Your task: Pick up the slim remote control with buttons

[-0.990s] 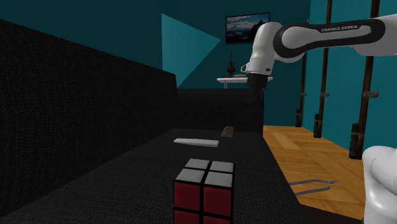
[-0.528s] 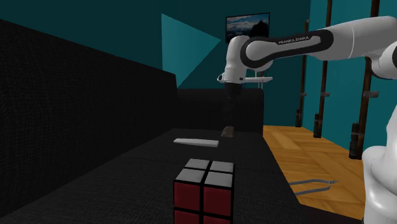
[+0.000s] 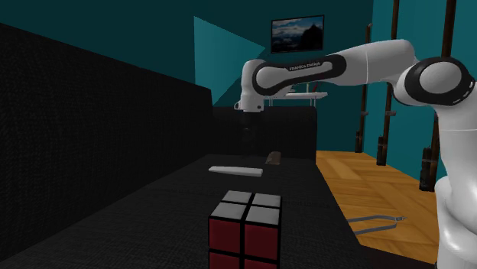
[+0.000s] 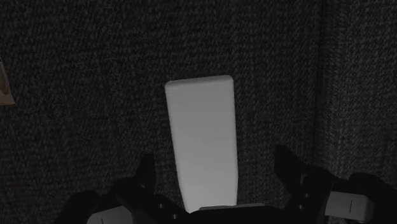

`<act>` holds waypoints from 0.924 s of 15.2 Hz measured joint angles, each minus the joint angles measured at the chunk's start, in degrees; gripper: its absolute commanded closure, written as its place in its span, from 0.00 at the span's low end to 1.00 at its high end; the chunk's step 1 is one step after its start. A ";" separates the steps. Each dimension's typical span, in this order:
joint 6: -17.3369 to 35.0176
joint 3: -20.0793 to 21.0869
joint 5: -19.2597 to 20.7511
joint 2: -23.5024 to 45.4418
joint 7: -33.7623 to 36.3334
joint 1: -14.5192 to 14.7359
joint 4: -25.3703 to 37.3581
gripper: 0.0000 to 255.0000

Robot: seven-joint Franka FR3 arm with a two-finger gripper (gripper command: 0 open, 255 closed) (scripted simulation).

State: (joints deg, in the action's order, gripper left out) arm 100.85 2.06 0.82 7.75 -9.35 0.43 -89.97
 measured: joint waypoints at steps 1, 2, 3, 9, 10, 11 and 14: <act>-0.72 0.15 0.24 2.58 -0.32 0.19 2.73 0.00; -1.86 0.32 0.48 5.49 -0.61 0.42 6.28 0.00; -2.58 0.45 0.72 8.28 -0.95 0.62 9.31 0.00; -2.37 0.57 1.20 14.22 -1.99 0.80 13.97 0.00; -1.56 0.58 1.20 14.02 -1.95 0.81 12.94 0.00; -0.83 0.57 1.20 13.97 -1.97 0.78 12.17 0.00; 0.79 0.56 1.22 14.30 -1.94 0.76 10.87 1.00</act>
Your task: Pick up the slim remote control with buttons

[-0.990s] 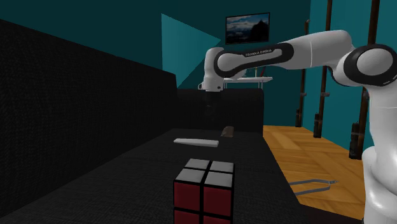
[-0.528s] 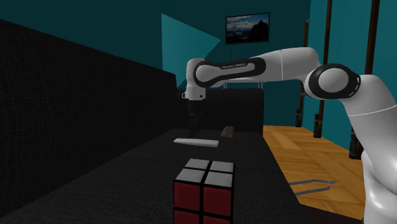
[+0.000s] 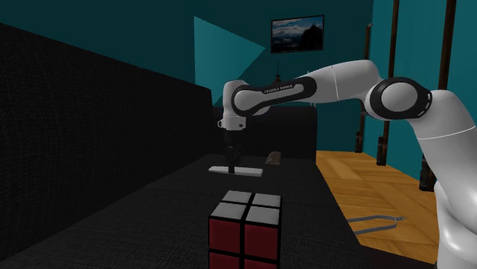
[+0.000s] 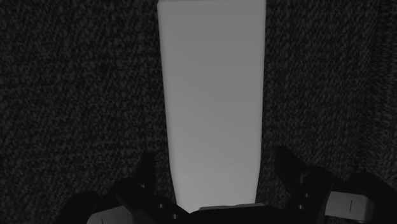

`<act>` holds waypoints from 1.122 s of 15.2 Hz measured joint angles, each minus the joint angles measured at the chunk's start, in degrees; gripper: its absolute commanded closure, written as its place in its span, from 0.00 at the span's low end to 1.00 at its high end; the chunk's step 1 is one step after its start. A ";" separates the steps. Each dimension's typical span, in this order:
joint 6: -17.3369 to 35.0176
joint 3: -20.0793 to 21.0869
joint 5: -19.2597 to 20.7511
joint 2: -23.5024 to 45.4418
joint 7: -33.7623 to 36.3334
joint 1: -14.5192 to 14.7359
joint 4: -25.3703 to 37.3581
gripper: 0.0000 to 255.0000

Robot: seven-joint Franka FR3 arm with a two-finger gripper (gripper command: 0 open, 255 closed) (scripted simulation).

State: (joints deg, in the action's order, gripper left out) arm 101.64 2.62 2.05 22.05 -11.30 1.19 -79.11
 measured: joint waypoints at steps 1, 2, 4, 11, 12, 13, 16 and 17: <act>0.16 0.00 0.00 -0.03 0.00 -0.01 -0.12 1.00; 0.25 0.00 0.00 -0.03 -0.01 -0.01 -0.21 1.00; 0.29 0.00 -0.02 -0.05 -0.03 -0.02 -0.23 1.00; 0.01 0.00 0.00 0.00 -0.01 0.00 0.09 1.00; -0.56 0.00 -0.01 -0.05 -0.02 0.00 0.57 1.00; -1.27 0.02 0.00 0.03 0.02 0.05 1.35 1.00; -3.59 -0.01 -0.02 0.30 -0.13 0.01 3.94 1.00; -4.53 -0.01 -0.01 0.50 -0.15 0.02 5.08 1.00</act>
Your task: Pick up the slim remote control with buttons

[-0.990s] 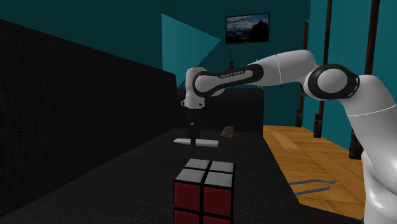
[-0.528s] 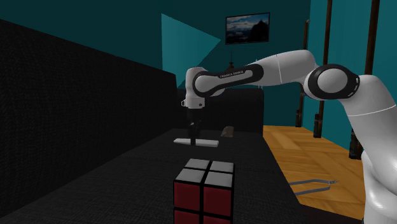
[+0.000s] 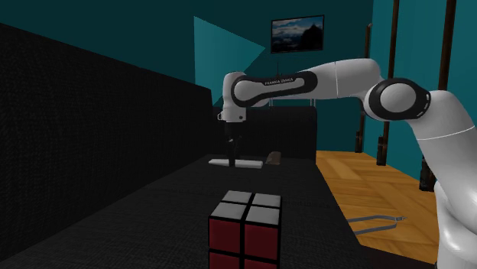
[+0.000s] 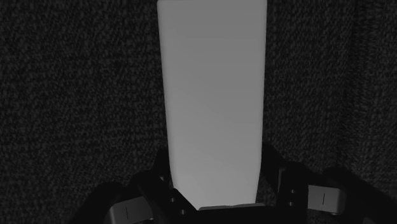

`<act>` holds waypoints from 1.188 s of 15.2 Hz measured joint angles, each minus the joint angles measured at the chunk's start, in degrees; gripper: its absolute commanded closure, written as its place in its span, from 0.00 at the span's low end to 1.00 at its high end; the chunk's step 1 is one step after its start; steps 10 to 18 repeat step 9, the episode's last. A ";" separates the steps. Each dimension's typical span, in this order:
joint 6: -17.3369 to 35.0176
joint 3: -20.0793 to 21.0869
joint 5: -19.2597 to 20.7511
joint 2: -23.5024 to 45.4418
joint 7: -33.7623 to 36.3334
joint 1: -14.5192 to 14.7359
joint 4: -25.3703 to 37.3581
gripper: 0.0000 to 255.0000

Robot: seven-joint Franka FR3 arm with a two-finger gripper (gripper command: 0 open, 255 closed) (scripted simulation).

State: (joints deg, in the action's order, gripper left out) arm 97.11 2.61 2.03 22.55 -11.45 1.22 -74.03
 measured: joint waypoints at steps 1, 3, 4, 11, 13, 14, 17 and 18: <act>-0.70 0.02 0.01 -0.05 0.05 0.05 0.65 1.00; -2.37 0.02 0.01 0.02 0.02 0.08 2.38 1.00; -3.35 0.02 0.01 0.19 -0.02 0.08 3.54 1.00; -7.71 0.02 0.08 1.83 -0.08 0.21 9.54 1.00; -7.71 0.02 0.08 1.83 -0.08 0.21 9.54 1.00; -7.71 0.02 0.08 1.83 -0.08 0.21 9.54 1.00; -7.71 0.02 0.08 1.83 -0.08 0.21 9.54 1.00; -7.71 0.02 0.08 1.83 -0.08 0.21 9.54 1.00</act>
